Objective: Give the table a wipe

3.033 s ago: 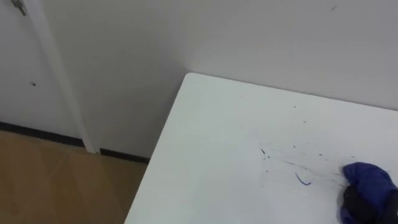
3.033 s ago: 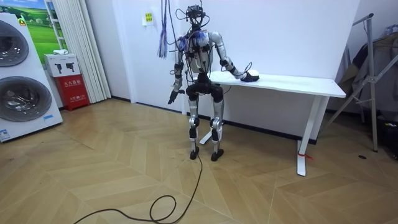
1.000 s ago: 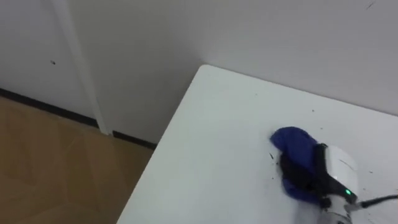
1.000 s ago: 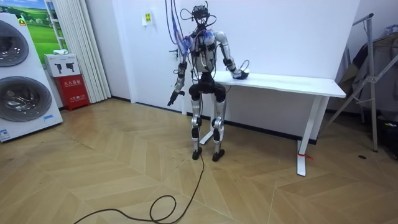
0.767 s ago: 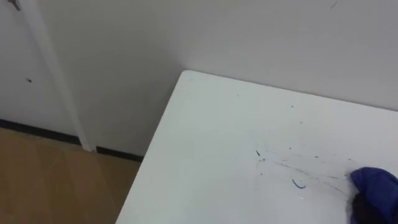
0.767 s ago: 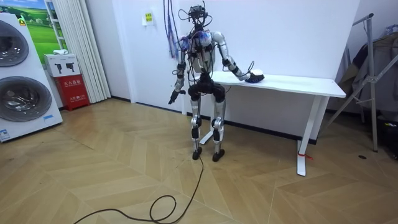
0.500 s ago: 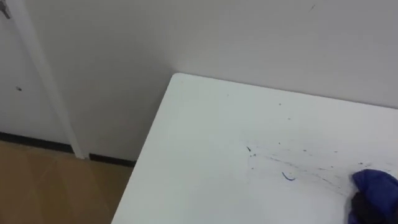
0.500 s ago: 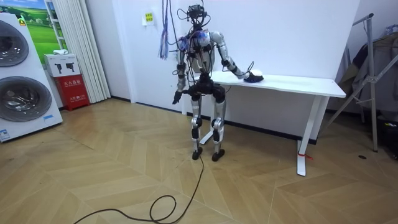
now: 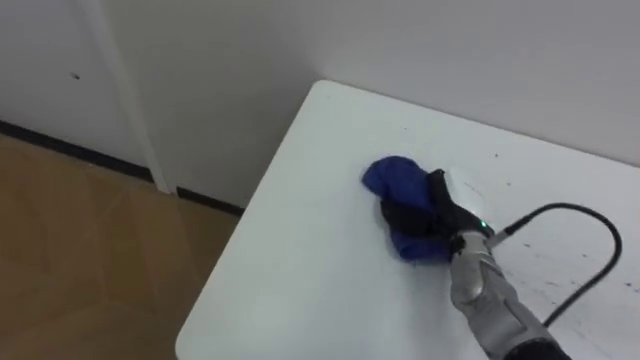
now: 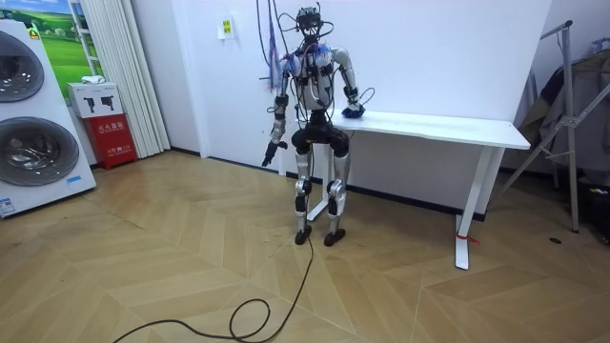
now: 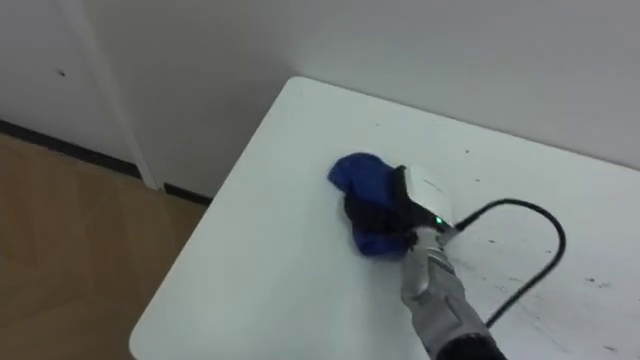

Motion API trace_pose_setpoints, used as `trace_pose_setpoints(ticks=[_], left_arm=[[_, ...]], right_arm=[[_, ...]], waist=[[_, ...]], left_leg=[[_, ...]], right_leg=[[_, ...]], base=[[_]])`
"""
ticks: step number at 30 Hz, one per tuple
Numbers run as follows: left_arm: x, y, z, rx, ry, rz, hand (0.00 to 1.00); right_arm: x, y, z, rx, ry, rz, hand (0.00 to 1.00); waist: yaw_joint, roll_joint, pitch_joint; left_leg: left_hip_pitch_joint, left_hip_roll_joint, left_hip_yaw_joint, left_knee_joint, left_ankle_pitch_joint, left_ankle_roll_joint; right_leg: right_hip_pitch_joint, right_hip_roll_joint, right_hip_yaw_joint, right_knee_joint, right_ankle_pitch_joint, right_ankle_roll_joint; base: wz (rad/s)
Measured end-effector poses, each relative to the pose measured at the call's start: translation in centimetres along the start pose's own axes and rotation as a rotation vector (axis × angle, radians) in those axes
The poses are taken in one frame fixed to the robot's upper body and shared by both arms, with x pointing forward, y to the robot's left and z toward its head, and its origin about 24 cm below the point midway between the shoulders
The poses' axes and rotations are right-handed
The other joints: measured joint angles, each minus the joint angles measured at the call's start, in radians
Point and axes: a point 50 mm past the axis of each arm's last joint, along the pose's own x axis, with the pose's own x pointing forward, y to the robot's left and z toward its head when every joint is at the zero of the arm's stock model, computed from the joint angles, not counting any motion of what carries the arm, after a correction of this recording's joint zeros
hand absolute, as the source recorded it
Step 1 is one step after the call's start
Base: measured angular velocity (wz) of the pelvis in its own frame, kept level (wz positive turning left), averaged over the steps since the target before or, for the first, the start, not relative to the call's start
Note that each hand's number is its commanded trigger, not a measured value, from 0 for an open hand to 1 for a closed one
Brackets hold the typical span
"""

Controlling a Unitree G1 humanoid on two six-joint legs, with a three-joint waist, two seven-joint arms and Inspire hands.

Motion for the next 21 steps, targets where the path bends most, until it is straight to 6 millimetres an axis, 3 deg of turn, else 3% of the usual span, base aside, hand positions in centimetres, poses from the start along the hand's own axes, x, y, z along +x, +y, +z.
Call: trace_pose_setpoints(ticks=[1,2,3,4,5,6,7,8,10,11,12,13,14,15,16,17,18,19,20,21], left_arm=[[0.3,1.0,-0.1,0.002,-0.003,0.020,0.00],[0.4,1.6,-0.1,0.007,-0.008,0.032,0.00],[0.8,3.1,0.1,0.009,-0.024,0.065,0.00],[1.1,4.7,0.4,0.002,-0.040,0.109,0.00],[1.1,5.5,0.3,-0.004,-0.043,0.129,0.00],[1.2,6.3,-0.4,-0.012,-0.028,0.152,0.00],[1.3,7.2,-0.7,-0.001,-0.026,0.173,0.00],[1.3,7.7,-0.6,-0.001,-0.029,0.184,0.00],[1.4,9.0,-0.5,-0.004,-0.040,0.211,0.00],[1.4,9.0,-0.4,-0.006,-0.045,0.212,0.00],[1.4,8.8,-0.4,-0.008,-0.053,0.205,0.00],[1.3,8.2,0.0,-0.013,-0.066,0.190,0.00],[1.3,8.0,0.4,-0.016,-0.078,0.185,0.00],[1.3,7.2,0.6,-0.006,-0.084,0.164,0.00],[1.1,5.5,1.3,-0.007,-0.102,0.120,0.00],[1.0,4.7,1.5,-0.001,-0.110,0.100,0.00],[0.7,2.9,2.3,0.007,-0.135,0.052,0.00],[0.3,1.4,2.6,0.017,-0.146,0.013,0.00],[0.2,0.9,2.6,0.024,-0.148,0.000,0.00],[0.0,0.3,2.6,0.035,-0.145,-0.018,0.00]], right_arm=[[-0.2,-0.8,-2.6,0.012,0.090,-0.030,1.00],[-0.3,-1.3,-4.0,0.023,0.138,-0.047,1.00],[-1.5,-1.9,-7.3,0.043,0.255,-0.075,1.00],[-2.2,-2.6,-9.5,0.075,0.347,-0.115,1.00],[-2.5,-2.8,-10.2,0.089,0.384,-0.128,1.00],[-3.0,-3.1,-11.4,0.085,0.432,-0.138,1.00],[-3.8,-3.2,-12.5,0.078,0.459,-0.141,1.00],[-4.1,-3.2,-12.8,0.083,0.468,-0.145,1.00],[-4.9,-2.9,-13.4,0.071,0.464,-0.134,1.00],[-4.9,-2.9,-13.2,0.071,0.453,-0.133,1.00],[-4.6,-3.1,-12.8,0.074,0.428,-0.136,1.00],[-4.1,-3.4,-12.0,0.062,0.393,-0.147,1.00],[-3.8,-3.5,-11.4,0.049,0.365,-0.150,1.00],[-3.1,-3.8,-10.0,0.028,0.302,-0.158,1.00],[-2.4,-3.8,-8.2,0.007,0.232,-0.153,1.00],[-2.1,-3.6,-7.3,-0.001,0.208,-0.148,1.00],[-1.5,-3.1,-5.6,-0.011,0.163,-0.133,1.00],[-0.5,-3.2,-3.5,-0.019,0.112,-0.112,1.00],[0.0,-3.1,-2.2,-0.014,0.079,-0.090,1.00],[0.8,-2.8,0.4,-0.005,0.009,-0.056,1.00]], waist=[[-0.004,-0.001,-0.0009],[-0.006,-0.001,-0.0039],[-0.017,0.005,-0.0079],[-0.017,-0.001,-0.0077],[-0.016,-0.009,-0.0103],[-0.018,-0.004,-0.0096],[-0.032,0.008,-0.0086],[-0.037,0.009,-0.0087],[-0.071,0.004,-0.0117],[-0.076,0.004,-0.0119],[-0.082,0.003,-0.0124],[-0.081,0.005,-0.0125],[-0.081,0.005,-0.0125],[-0.069,0.017,-0.0179],[-0.059,0.046,-0.0208],[-0.059,0.045,-0.0208],[-0.059,0.043,-0.0224],[-0.048,0.041,-0.0210],[-0.042,0.040,-0.0198],[-0.031,0.041,-0.0142]], left_leg=[[-0.003,0.003,0.029,0.018,-0.004,0.000],[-0.001,0.011,0.052,0.017,-0.005,-0.001],[0.007,0.042,0.092,0.010,-0.018,-0.010],[0.003,0.071,0.143,0.014,-0.040,-0.021],[-0.002,0.080,0.161,0.030,-0.043,-0.027],[-0.012,0.115,0.172,0.077,-0.064,-0.048],[-0.028,0.161,0.166,0.129,-0.091,-0.072],[-0.037,0.181,0.156,0.149,-0.102,-0.085],[-0.061,0.250,0.126,0.226,-0.136,-0.142],[-0.061,0.265,0.123,0.236,-0.138,-0.158],[-0.058,0.292,0.123,0.242,-0.134,-0.193],[-0.057,0.326,0.124,0.240,-0.120,-0.233],[-0.059,0.345,0.124,0.239,-0.112,-0.255],[-0.063,0.381,0.122,0.239,-0.100,-0.286],[-0.064,0.427,0.106,0.225,-0.072,-0.248],[-0.065,0.429,0.106,0.211,-0.042,-0.211],[-0.084,0.403,0.106,0.205,-0.015,-0.203],[-0.107,0.351,0.108,0.222,-0.022,-0.193],[-0.119,0.323,0.107,0.234,-0.027,-0.185],[-0.146,0.263,0.101,0.265,-0.041,-0.166]], right_leg=[[-0.017,-0.083,-0.021,0.076,-0.019,0.030],[-0.019,-0.120,-0.020,0.102,-0.024,0.039],[-0.030,-0.168,0.000,0.127,-0.027,0.053],[-0.047,-0.208,0.027,0.128,-0.015,0.068],[-0.052,-0.232,0.048,0.119,-0.008,0.072],[-0.055,-0.254,0.076,0.096,0.013,0.074],[-0.033,-0.256,0.072,0.067,0.037,0.078],[-0.022,-0.256,0.069,0.054,0.048,0.081],[0.017,-0.255,0.041,0.029,0.075,0.085],[0.022,-0.252,0.039,0.026,0.080,0.090],[0.031,-0.249,0.015,0.007,0.094,0.090],[0.026,-0.224,-0.008,0.001,0.103,0.095],[0.021,-0.209,-0.025,0.014,0.104,0.092],[-0.006,-0.184,-0.071,0.080,0.050,0.159],[-0.049,-0.144,-0.097,0.153,-0.006,0.108],[-0.061,-0.140,-0.102,0.175,-0.029,0.094],[-0.070,-0.121,-0.098,0.177,-0.047,0.072],[-0.085,-0.113,-0.089,0.173,-0.057,0.050],[-0.091,-0.110,-0.089,0.173,-0.060,0.037],[-0.093,-0.099,-0.089,0.167,-0.064,0.015]], base=[[0.29],[0.40],[0.39],[0.21],[-0.27],[-0.38],[-0.28],[0.00],[0.03],[-0.14],[-0.29],[-0.30],[-0.41],[-0.48],[-0.45],[-0.16],[-0.04],[-0.08],[-0.23],[-0.09]])
